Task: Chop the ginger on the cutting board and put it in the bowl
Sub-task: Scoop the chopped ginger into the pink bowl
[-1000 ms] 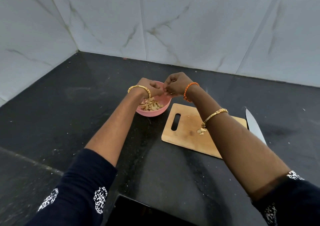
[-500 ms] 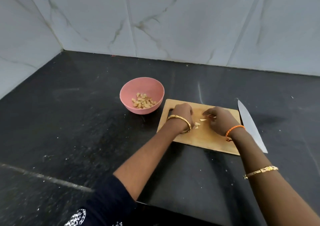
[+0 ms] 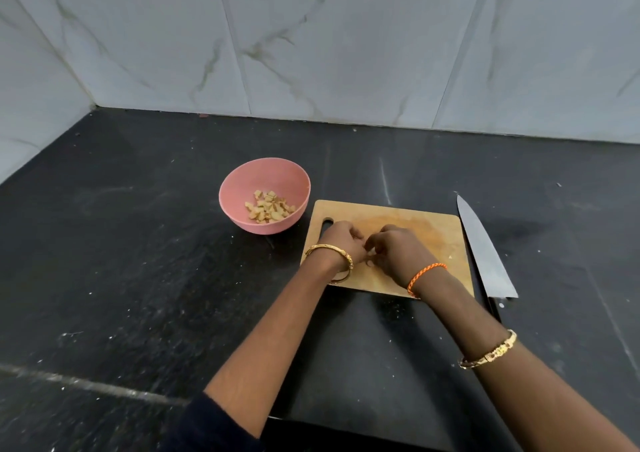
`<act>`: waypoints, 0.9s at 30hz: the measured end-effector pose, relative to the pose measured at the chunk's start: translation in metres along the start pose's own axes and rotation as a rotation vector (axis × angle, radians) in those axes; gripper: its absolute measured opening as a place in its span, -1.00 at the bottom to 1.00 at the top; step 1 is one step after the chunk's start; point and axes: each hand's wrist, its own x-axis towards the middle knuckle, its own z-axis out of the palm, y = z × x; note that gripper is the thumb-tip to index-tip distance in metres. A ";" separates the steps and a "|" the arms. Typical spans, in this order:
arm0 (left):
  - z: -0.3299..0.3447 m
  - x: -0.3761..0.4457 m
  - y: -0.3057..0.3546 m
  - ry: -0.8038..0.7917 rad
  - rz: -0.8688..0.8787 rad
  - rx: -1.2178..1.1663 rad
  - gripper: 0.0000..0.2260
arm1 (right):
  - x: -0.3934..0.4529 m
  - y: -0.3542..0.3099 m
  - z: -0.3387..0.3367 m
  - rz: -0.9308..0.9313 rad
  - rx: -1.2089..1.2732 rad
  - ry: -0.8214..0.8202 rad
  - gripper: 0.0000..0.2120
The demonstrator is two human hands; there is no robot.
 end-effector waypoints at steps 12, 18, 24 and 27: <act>0.001 0.001 -0.009 0.017 0.000 -0.104 -0.74 | 0.006 -0.024 0.002 0.211 -0.263 0.007 -0.79; 0.000 -0.003 -0.005 0.014 0.077 0.015 -0.82 | 0.016 -0.001 -0.023 0.349 0.122 -0.064 -0.88; 0.014 -0.008 0.004 0.111 0.289 0.312 -0.81 | 0.001 0.052 -0.039 0.645 1.405 -0.066 -0.91; 0.015 -0.008 0.008 0.146 0.357 0.387 -0.83 | -0.006 0.057 -0.032 0.694 1.574 -0.101 -0.83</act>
